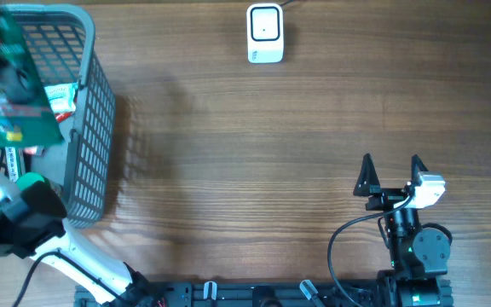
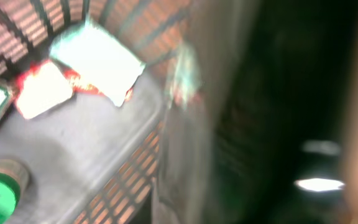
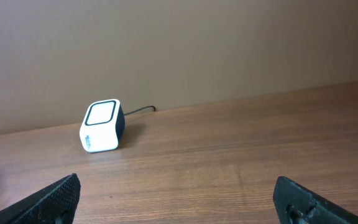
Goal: Scan the item barcode
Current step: 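Carry the green wipes pack under the scanner and drop it on table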
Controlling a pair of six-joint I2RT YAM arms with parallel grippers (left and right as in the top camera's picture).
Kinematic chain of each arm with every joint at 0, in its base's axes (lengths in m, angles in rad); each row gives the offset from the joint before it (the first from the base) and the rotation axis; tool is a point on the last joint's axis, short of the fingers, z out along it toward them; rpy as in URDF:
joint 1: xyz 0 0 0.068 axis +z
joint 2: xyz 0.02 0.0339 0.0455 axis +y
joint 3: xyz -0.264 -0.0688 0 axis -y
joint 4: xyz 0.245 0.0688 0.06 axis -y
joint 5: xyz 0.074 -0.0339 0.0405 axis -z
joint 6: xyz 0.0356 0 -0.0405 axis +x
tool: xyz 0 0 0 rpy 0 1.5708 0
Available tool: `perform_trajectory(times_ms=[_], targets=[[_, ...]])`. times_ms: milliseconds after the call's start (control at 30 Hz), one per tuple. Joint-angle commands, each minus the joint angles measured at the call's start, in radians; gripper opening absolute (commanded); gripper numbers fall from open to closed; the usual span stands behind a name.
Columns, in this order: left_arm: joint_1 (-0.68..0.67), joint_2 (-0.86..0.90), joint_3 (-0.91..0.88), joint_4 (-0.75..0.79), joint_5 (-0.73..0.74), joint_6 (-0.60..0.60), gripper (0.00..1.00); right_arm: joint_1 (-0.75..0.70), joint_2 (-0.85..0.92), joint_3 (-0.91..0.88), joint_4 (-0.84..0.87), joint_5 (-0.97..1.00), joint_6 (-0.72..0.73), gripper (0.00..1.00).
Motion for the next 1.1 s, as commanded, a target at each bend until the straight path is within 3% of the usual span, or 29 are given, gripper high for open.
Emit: perform_trajectory(times_ms=[0,67,100,167,233,333,467,667,733,800,833,867,967,1067], targets=[[-0.02,-0.093,0.199,0.006,0.066,-0.143,0.04,0.006,-0.005,-0.001,0.004,-0.009,-0.012,1.0],[-0.119,-0.171,0.246,0.018,0.214,-0.142,0.04,0.006,-0.005,-0.001,0.004,-0.009,-0.012,1.0],[-0.177,-0.183,0.246,-0.001,0.222,-0.13,0.04,0.006,-0.005,-0.001,0.004,-0.009,-0.012,1.0],[-0.383,-0.18,0.235,-0.003,0.224,0.016,0.04,0.006,-0.005,-0.001,0.004,-0.009,-0.013,1.0],[-0.71,-0.147,0.124,-0.003,0.217,0.198,0.04,0.006,-0.005,-0.001,0.004,-0.009,-0.012,1.0],[-0.929,-0.093,-0.042,-0.002,0.148,0.323,0.04,0.006,-0.005,-0.001,0.004,-0.009,-0.013,1.0],[-1.114,-0.014,-0.331,0.086,0.058,0.412,0.04,0.006,-0.005,-0.001,0.004,-0.009,-0.012,1.0],[-1.222,0.036,-0.846,0.485,0.025,0.412,0.04,0.006,-0.005,-0.001,0.004,-0.009,-0.013,1.0],[-1.23,0.036,-0.946,0.568,0.025,0.411,0.12,0.006,-0.005,-0.001,0.004,-0.009,-0.013,1.0],[-1.229,0.036,-1.018,0.621,0.024,0.408,0.27,0.006,-0.005,-0.001,0.004,-0.009,-0.013,1.0],[-1.228,0.036,-1.017,0.621,0.024,0.408,0.77,0.006,-0.005,-0.001,0.004,-0.009,-0.012,1.0],[-1.227,0.03,-1.015,0.624,0.025,0.409,1.0,0.006,-0.005,-0.001,0.004,-0.009,-0.012,1.0],[-1.227,0.001,-0.929,0.581,-0.002,0.409,1.0,0.006,-0.005,-0.001,0.004,-0.009,-0.013,1.0],[-1.227,-0.047,-0.666,0.445,-0.164,0.408,1.0,0.006,-0.005,-0.001,0.004,-0.009,-0.012,1.0]])
